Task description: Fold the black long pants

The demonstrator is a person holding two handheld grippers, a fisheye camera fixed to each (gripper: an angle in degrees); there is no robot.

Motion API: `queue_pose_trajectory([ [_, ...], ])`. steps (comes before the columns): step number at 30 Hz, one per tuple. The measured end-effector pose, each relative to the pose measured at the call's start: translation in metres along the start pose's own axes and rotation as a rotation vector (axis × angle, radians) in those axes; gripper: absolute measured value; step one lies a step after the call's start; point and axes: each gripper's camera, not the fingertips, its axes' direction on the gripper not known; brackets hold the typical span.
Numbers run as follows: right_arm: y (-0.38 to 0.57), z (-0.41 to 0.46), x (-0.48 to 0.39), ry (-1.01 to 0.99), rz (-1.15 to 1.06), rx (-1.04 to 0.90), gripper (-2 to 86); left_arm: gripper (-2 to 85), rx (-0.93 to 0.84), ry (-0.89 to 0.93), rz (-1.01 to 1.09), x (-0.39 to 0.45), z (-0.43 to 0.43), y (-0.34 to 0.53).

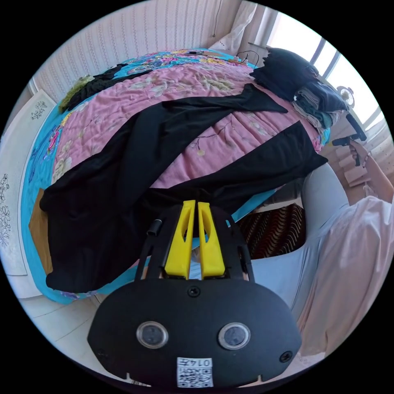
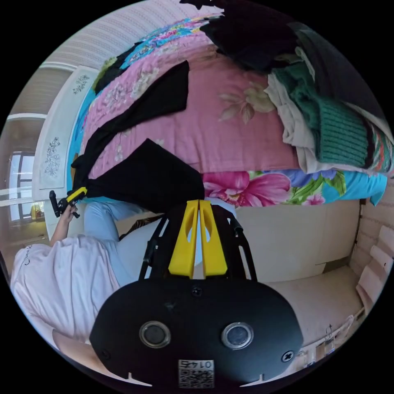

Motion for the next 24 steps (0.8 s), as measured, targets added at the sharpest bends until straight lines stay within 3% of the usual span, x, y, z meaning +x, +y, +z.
queue_pose_trajectory([
  [6, -0.032, 0.020, -0.028, 0.007, -0.050, 0.147, 10.8, -0.2, 0.064, -0.070, 0.005, 0.010, -0.015, -0.006],
  [11, -0.058, 0.061, -0.051, -0.031, -0.143, 0.011, 3.6, 0.0, 0.012, -0.038, -0.013, 0.014, 0.006, -0.016],
  [17, -0.061, -0.009, -0.035, -0.008, -0.145, 0.149, 0.9, 0.6, 0.102, -0.046, 0.003, 0.023, -0.015, -0.019],
  [24, -0.066, -0.027, -0.006, 0.023, -0.014, 0.257, 8.7, 4.1, 0.093, -0.015, -0.010, 0.027, -0.012, -0.018],
])
